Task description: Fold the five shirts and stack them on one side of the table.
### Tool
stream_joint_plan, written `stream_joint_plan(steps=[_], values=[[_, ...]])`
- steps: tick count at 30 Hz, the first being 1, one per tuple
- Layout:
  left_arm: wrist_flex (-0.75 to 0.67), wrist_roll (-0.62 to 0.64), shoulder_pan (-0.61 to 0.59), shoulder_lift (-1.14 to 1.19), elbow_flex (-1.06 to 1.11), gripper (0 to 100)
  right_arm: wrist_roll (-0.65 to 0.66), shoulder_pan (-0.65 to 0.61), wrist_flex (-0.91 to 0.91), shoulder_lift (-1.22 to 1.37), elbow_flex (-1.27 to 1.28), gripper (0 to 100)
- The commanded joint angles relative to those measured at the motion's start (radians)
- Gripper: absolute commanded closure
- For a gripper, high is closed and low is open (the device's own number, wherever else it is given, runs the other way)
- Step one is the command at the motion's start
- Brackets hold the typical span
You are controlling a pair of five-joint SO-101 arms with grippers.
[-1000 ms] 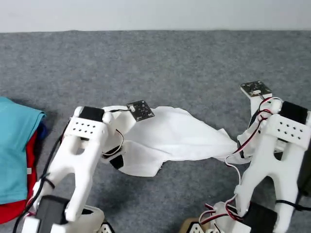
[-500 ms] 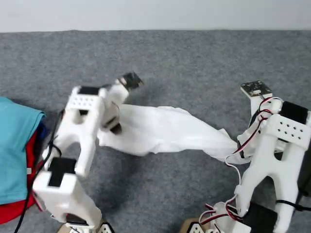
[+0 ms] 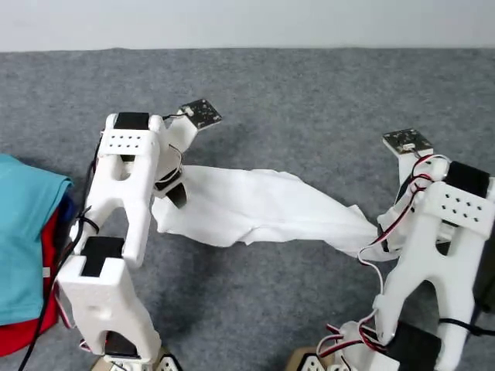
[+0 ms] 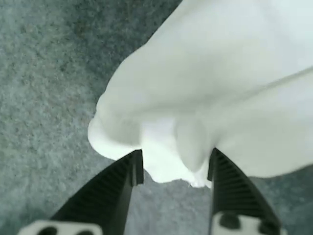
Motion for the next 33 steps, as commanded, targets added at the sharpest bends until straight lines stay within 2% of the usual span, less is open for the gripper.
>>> stream_joint_plan(steps=[1, 9, 13, 24, 31, 33], values=[[0.057, -0.011, 0.006, -0.118, -0.036, 78, 0.006, -0.007, -0.004, -0.042, -0.012, 98.8], [0.196, -0.034, 0.000, -0.229, -0.031, 78, 0.003, -0.010, -0.004, -0.042, -0.011, 98.8], [0.195, -0.041, -0.017, -0.190, -0.025, 78, -0.037, -0.012, -0.005, -0.036, -0.011, 98.8], [0.253, -0.184, -0.026, -0.051, -0.018, 75, -0.043, -0.010, -0.002, -0.042, -0.006, 98.8], [0.245, -0.216, -0.002, -0.071, 0.128, 75, -0.084, -0.012, -0.002, -0.042, -0.006, 98.8], [0.187, -0.209, -0.002, -0.058, 0.170, 75, -0.084, -0.012, -0.004, -0.042, -0.006, 98.8]])
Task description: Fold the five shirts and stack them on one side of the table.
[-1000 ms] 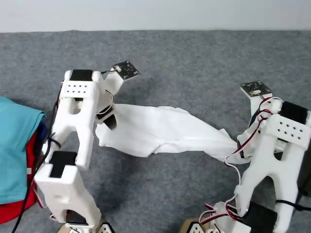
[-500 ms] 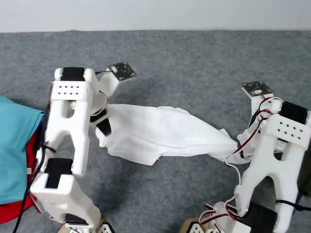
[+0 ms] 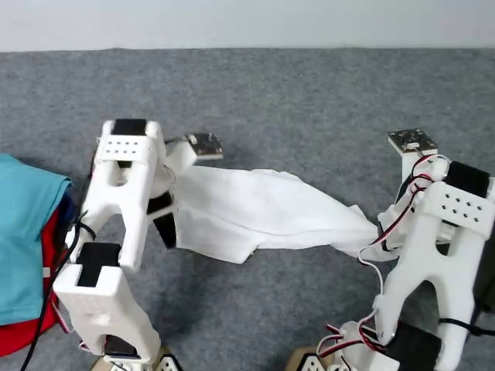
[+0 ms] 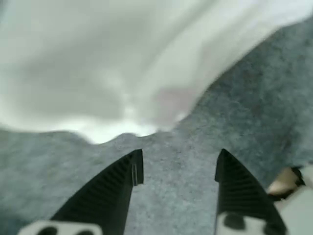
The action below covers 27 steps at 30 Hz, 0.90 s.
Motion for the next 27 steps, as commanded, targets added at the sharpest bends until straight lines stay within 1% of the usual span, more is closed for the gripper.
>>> stream_joint_plan(steps=[1, 5, 15, 24, 27], values=[[-0.064, -0.005, 0.000, -0.008, 0.047, 75, -0.014, -0.012, -0.004, -0.041, -0.006, 98.8], [-0.120, 0.023, 0.009, 0.041, 0.050, 75, -0.014, -0.012, -0.005, -0.038, -0.006, 98.8], [-0.256, 0.135, 0.115, 0.124, 0.048, 75, -0.014, -0.013, -0.010, -0.033, -0.006, 98.8], [-0.267, 0.146, 0.121, 0.138, 0.050, 76, -0.014, -0.013, -0.005, -0.035, -0.006, 98.8], [-0.269, 0.153, 0.133, 0.138, 0.051, 80, -0.014, -0.013, -0.005, -0.036, -0.006, 98.8]])
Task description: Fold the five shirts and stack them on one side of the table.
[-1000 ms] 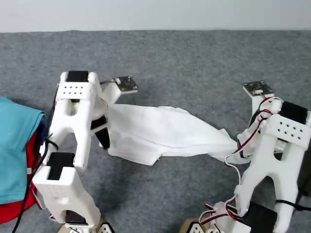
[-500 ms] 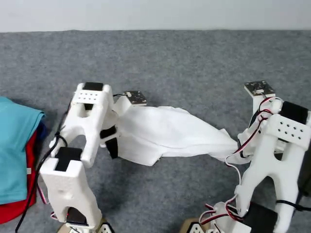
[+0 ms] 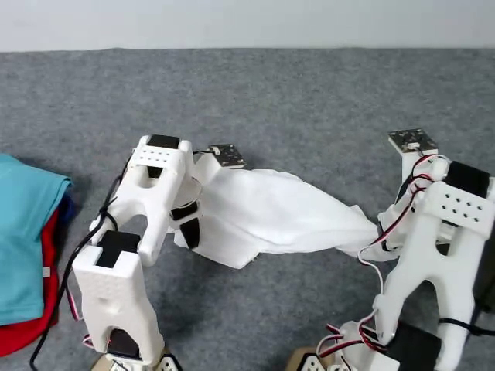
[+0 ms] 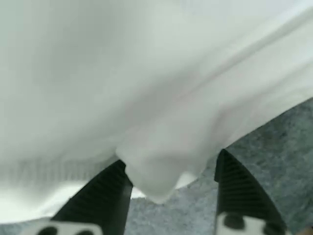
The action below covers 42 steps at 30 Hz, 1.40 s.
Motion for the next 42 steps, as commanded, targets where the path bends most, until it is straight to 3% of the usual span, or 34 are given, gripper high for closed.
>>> stream_joint_plan(steps=[1, 8, 14, 19, 23, 28, 31, 42], values=[[-0.014, 0.012, 0.025, -0.005, 0.002, 82, -0.011, -0.013, -0.005, -0.039, -0.006, 98.8], [0.020, 0.012, 0.031, -0.015, -0.001, 94, -0.011, -0.008, -0.004, -0.042, -0.006, 98.8], [0.124, 0.009, 0.026, -0.029, -0.002, 96, -0.011, -0.012, -0.004, -0.042, -0.008, 98.8], [0.195, 0.008, 0.025, -0.183, -0.002, 97, -0.006, -0.012, -0.004, -0.044, -0.014, 98.8], [0.256, 0.006, 0.032, -0.373, -0.002, 96, -0.006, -0.012, 0.002, -0.044, -0.025, 98.8], [0.285, 0.009, 0.021, -0.569, 0.016, 82, -0.006, -0.015, 0.068, -0.044, -0.143, 98.8], [0.284, 0.009, 0.028, -0.641, 0.042, 80, -0.005, -0.015, 0.101, -0.044, -0.215, 98.8], [0.282, 0.011, 0.049, -0.577, 0.200, 80, -0.003, -0.022, 0.125, -0.044, -0.256, 98.8]])
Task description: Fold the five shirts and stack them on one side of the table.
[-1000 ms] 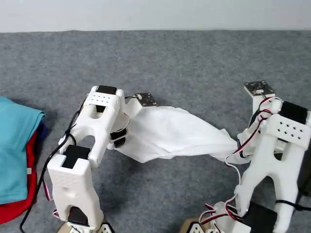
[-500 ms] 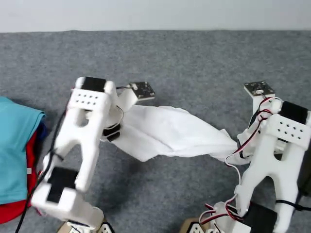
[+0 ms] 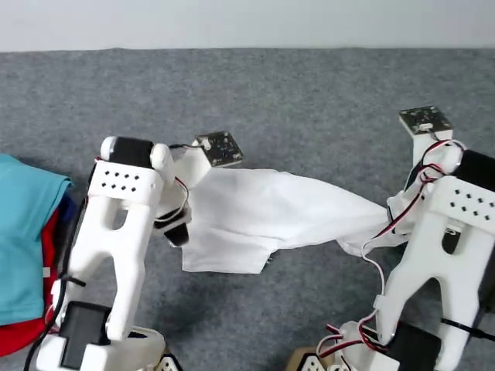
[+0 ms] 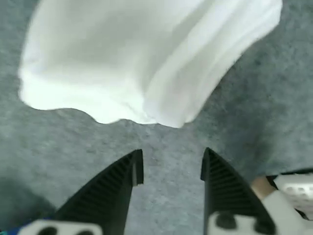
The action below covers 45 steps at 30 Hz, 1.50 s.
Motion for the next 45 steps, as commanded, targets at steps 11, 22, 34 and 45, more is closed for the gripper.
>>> stream_joint_plan(steps=[11, 22, 34, 45], values=[[-0.186, 0.086, 0.120, 0.190, 0.165, 79, -0.011, -0.096, 0.033, -0.044, -0.052, 98.8], [-0.288, 0.107, 0.091, 0.454, 0.041, 80, -0.011, -0.091, 0.036, -0.044, -0.052, 98.8], [-0.299, 0.130, 0.074, 0.559, -0.019, 89, -0.009, -0.091, 0.041, -0.042, -0.051, 98.8], [-0.229, 0.130, 0.074, 0.442, -0.019, 99, -0.005, -0.093, 0.041, -0.058, -0.061, 98.8]])
